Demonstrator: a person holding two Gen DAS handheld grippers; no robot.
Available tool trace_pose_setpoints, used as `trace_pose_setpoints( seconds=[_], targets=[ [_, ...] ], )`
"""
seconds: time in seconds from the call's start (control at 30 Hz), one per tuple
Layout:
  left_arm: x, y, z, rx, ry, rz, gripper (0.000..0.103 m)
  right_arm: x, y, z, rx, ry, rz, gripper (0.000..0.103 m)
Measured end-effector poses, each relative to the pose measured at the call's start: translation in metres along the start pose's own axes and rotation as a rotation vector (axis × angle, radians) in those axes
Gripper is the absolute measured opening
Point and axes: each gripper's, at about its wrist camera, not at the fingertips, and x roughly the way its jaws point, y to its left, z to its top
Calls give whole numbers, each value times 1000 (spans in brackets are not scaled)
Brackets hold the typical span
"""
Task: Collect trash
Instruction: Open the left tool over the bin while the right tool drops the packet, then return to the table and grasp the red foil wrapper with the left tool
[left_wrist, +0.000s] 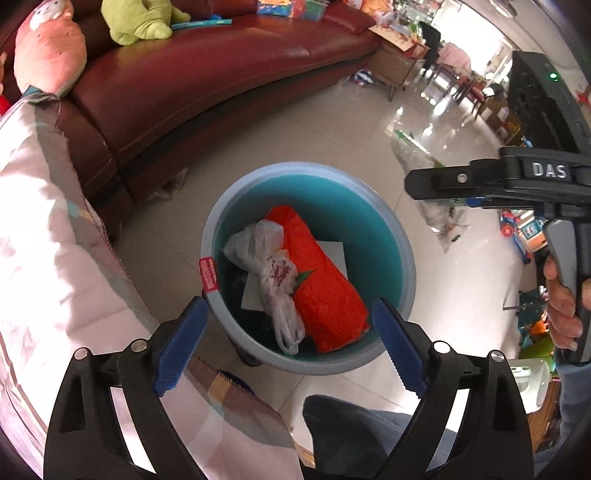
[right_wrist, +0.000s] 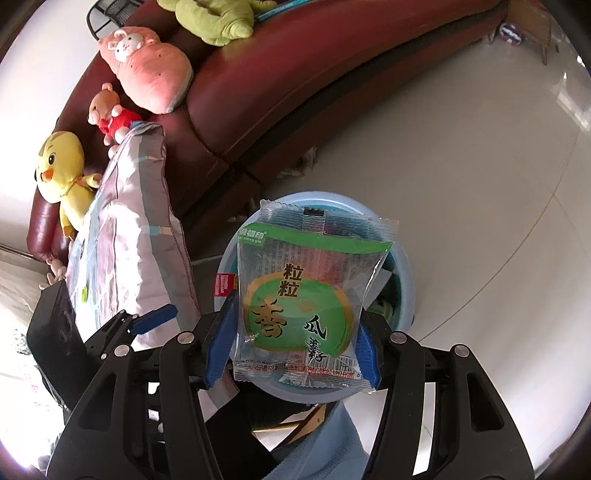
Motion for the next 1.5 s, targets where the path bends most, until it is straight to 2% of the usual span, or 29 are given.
trace_pose_setpoints(
  seconds=[0.37, 0.43, 0.47, 0.6, 0.93, 1.2, 1.5],
  targets=[
    [-14, 14, -7, -49, -28, 8, 92, 16, 14, 0, -31, 44, -8, 55],
    [-16, 17, -8, -54, -33, 11, 92, 19, 16, 0, -32, 54, -4, 67],
    [-18, 18, -9, -57, -34, 13, 92, 20, 18, 0, -32, 57, -2, 69],
    [-23, 22, -12, -66, -39, 16, 92, 21, 22, 0, -27, 65, -2, 75],
    [-46, 36, -26, -93, -74, 28, 92, 19, 44, -6, -47, 84, -24, 81],
    [-83, 54, -51, -130, -132, 57, 93, 14, 83, -18, -115, 86, -40, 81],
    [-138, 92, -97, -228, -218, 121, 98, 16, 154, -40, -249, 100, -52, 84]
  ],
)
